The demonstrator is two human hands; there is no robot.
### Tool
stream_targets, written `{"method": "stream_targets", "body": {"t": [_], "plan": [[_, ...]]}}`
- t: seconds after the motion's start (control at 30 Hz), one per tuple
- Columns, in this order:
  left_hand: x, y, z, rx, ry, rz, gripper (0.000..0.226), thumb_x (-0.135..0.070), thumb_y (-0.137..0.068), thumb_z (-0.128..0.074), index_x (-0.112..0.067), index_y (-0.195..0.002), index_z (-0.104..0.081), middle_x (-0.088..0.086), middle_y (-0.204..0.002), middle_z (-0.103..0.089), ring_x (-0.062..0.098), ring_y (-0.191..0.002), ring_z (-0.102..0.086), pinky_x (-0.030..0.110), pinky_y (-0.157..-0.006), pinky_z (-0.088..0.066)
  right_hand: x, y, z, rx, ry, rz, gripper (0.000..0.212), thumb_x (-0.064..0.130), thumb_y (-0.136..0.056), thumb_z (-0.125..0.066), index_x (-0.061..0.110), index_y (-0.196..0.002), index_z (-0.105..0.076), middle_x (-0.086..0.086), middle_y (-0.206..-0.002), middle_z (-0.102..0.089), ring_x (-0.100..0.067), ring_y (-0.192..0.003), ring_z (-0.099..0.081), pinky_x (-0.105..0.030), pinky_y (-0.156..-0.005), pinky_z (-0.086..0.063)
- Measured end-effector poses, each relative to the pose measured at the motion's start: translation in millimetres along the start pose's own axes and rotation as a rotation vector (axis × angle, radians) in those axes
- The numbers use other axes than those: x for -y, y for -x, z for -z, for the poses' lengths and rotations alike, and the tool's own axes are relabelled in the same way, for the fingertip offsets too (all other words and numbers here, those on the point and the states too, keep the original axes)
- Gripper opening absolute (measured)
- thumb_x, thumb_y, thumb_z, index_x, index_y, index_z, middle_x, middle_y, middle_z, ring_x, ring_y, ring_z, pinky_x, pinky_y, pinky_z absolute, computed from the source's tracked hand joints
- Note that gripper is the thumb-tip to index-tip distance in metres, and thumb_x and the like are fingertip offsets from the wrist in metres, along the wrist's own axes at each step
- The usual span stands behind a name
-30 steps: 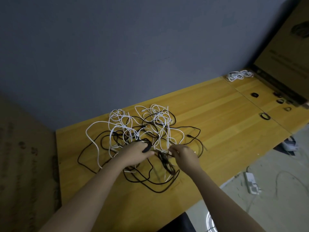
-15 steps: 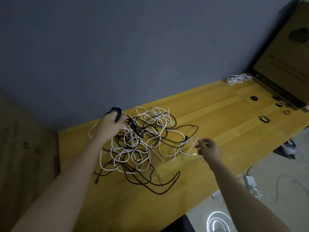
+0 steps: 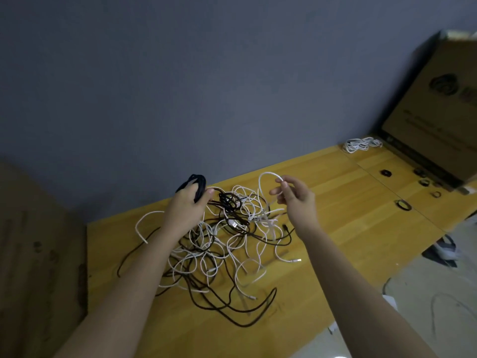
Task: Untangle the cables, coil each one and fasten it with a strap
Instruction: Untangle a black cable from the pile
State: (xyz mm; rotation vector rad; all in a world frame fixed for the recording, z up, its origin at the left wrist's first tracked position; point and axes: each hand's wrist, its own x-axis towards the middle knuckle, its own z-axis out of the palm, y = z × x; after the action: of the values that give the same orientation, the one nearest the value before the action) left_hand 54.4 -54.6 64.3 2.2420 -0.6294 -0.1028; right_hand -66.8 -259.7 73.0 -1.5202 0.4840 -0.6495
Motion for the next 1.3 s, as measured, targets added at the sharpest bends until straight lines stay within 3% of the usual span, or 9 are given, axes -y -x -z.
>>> {"method": "stream_targets", "body": {"t": [0.17, 0.23, 0.3, 0.4, 0.5, 0.73, 1.0, 1.17, 1.3], "plan": [[-8, 2, 4, -0.019, 0.023, -0.038, 0.032, -0.042, -0.097, -0.047, -0.021, -0.075, -0.057, 0.015, -0.068, -0.057, 0.028, -0.062, -0.056, 0.046, -0.062, -0.046, 6, -12, -6, -0.152, 0.238, 0.076, 0.025, 0.010, -0.100, -0.046, 0.018, -0.120, -0.059, -0.001, -0.099, -0.069, -0.008, -0.080, -0.063, -0.027, -0.074, -0.052], [-9, 2, 4, -0.006, 0.027, -0.031, 0.034, -0.042, -0.097, -0.046, -0.018, -0.079, -0.061, 0.014, -0.068, -0.058, 0.026, -0.063, -0.057, 0.045, -0.064, -0.047, 1, -20, -2, 0.065, 0.550, -0.098, 0.051, 0.014, -0.101, -0.044, 0.017, -0.149, -0.027, -0.012, -0.148, -0.039, -0.022, -0.121, -0.054, -0.038, -0.097, -0.048], [-9, 1, 3, 0.009, 0.014, -0.018, 0.041, -0.043, -0.097, -0.046, -0.007, -0.085, -0.062, 0.014, -0.069, -0.058, 0.027, -0.065, -0.057, 0.044, -0.064, -0.047, -6, -12, -6, 0.261, 0.694, -0.166, 0.070, 0.026, -0.100, -0.046, 0.021, -0.153, -0.002, -0.004, -0.161, -0.001, -0.026, -0.138, -0.035, -0.043, -0.106, -0.041], [-12, 4, 0, 0.030, 0.010, -0.021, 0.045, -0.044, -0.097, -0.046, -0.002, -0.086, -0.060, 0.013, -0.063, -0.052, 0.031, -0.062, -0.055, 0.040, -0.057, -0.041, -3, 20, -28, 0.352, 0.526, 0.008, 0.052, 0.041, -0.098, -0.048, 0.022, -0.145, -0.037, 0.002, -0.143, -0.045, -0.009, -0.121, -0.050, -0.040, -0.101, -0.047], [-17, 7, -3, 0.042, -0.002, -0.038, 0.045, -0.046, -0.096, -0.046, -0.005, -0.086, -0.061, 0.012, -0.063, -0.054, 0.029, -0.060, -0.056, 0.043, -0.059, -0.045, -3, 40, -46, 0.323, 0.393, 0.134, 0.025, 0.027, -0.096, -0.055, 0.015, -0.115, -0.066, 0.005, -0.104, -0.067, -0.009, -0.098, -0.061, -0.038, -0.087, -0.052], [-7, 9, -3, -0.022, 0.025, 0.042, 0.042, -0.044, -0.097, -0.045, -0.008, -0.084, -0.063, 0.006, -0.058, -0.051, 0.021, -0.052, -0.051, 0.032, -0.052, -0.035, -19, 41, -24, 0.322, 0.472, 0.389, 0.017, 0.014, -0.090, -0.062, 0.011, -0.102, -0.074, 0.018, -0.096, -0.068, 0.003, -0.091, -0.061, -0.014, -0.083, -0.046], [5, 7, -19, -0.081, 0.134, 0.268, 0.034, -0.035, -0.097, -0.049, -0.011, -0.079, -0.065, 0.006, -0.068, -0.059, 0.020, -0.058, -0.054, 0.030, -0.054, -0.037, -29, 54, -4, 0.720, 1.155, 0.837, 0.030, 0.030, -0.090, -0.042, 0.017, -0.082, -0.068, 0.004, -0.087, -0.065, -0.019, -0.079, -0.053, -0.032, -0.065, -0.050], [16, 11, -23, -0.080, 0.214, 0.388, 0.033, -0.033, -0.099, -0.049, -0.013, -0.077, -0.064, 0.001, -0.064, -0.053, 0.017, -0.055, -0.049, 0.027, -0.052, -0.033, -25, 60, 3, 0.591, 0.944, 0.787, 0.019, 0.027, -0.097, -0.049, 0.016, -0.099, -0.065, 0.003, -0.087, -0.064, -0.015, -0.078, -0.058, -0.025, -0.064, -0.045], [14, 9, -26, -0.062, 0.176, 0.371, 0.034, -0.034, -0.098, -0.048, -0.009, -0.084, -0.066, 0.002, -0.063, -0.052, 0.020, -0.054, -0.049, 0.028, -0.051, -0.032, -26, 68, -1, 0.545, 0.636, 0.195, 0.036, 0.023, -0.090, -0.066, 0.032, -0.116, -0.043, 0.012, -0.086, -0.061, -0.003, -0.089, -0.059, -0.019, -0.078, -0.047]]}}
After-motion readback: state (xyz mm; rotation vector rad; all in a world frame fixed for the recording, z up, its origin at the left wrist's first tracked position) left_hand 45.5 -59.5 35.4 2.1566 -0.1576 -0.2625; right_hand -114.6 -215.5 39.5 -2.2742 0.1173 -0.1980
